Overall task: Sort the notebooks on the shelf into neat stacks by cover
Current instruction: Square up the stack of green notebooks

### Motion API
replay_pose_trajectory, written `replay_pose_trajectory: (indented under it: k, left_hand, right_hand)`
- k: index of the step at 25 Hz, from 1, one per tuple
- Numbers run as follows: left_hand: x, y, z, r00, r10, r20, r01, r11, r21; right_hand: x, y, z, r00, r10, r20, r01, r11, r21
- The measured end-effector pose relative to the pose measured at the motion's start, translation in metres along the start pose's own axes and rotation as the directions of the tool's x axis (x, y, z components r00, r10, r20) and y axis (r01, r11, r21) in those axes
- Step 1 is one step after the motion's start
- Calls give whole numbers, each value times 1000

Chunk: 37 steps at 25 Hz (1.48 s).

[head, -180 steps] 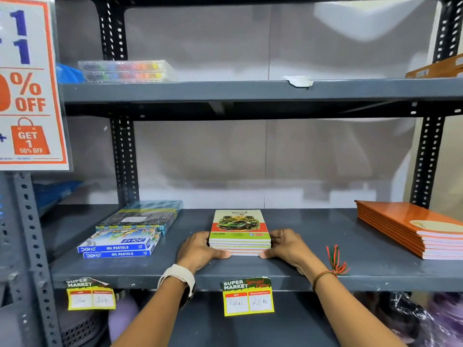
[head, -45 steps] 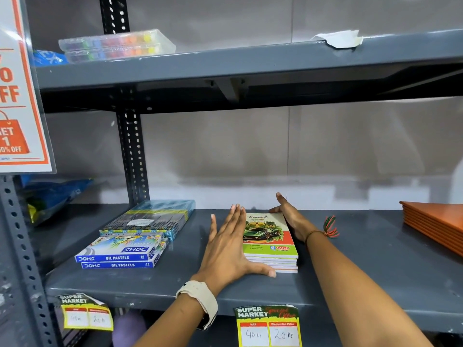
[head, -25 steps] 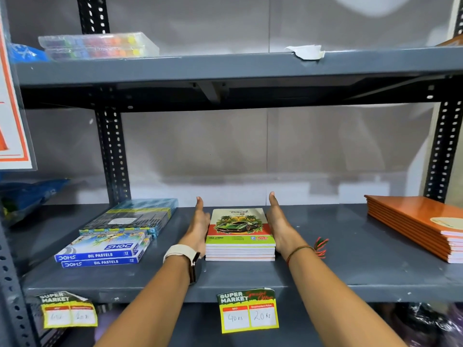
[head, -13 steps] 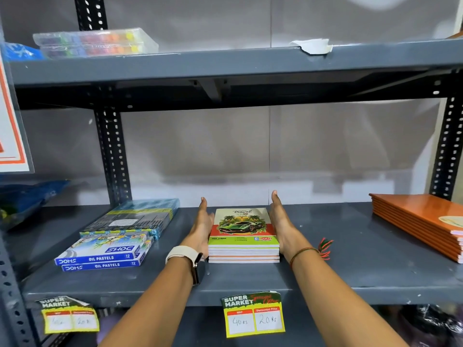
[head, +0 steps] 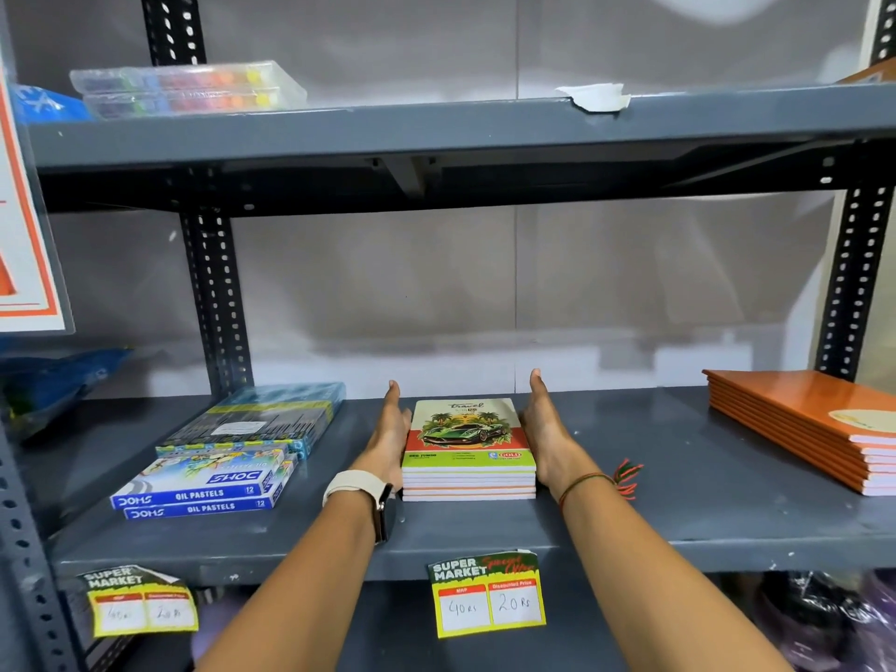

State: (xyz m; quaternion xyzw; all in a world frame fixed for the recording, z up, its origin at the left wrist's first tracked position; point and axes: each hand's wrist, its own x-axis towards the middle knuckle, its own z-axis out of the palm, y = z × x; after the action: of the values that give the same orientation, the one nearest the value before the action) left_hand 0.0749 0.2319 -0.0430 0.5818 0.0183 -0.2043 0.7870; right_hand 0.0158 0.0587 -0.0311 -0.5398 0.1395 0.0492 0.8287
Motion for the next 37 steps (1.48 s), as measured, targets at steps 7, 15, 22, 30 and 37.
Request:
replay_pose_trajectory:
  k: [7,15,22,30,37]
  left_hand:
    - [-32,-19,-3,954,299,-16,-228,761,608]
    - [-58,-38,-45,945,243,220,-324,598,733]
    - [-44,-45,-51,927,333,173,-347,588,730]
    - [-47,-46,-51,917,340,209,-371,534,760]
    - [-54,-45,-47,911,373,173,-313,357,880]
  right_hand:
    - [-24,11,-6,987,-147,67,162,924,-347]
    - [-47,28,-51,943,-233,237,332,633,-699]
    - [-40,44,-47,874,-472,111,361,480,-800]
    - [-40,44,-45,876,-476,72,324,472,-820]
    - [-45,43,-41,880,-470,64,296,440,-848]
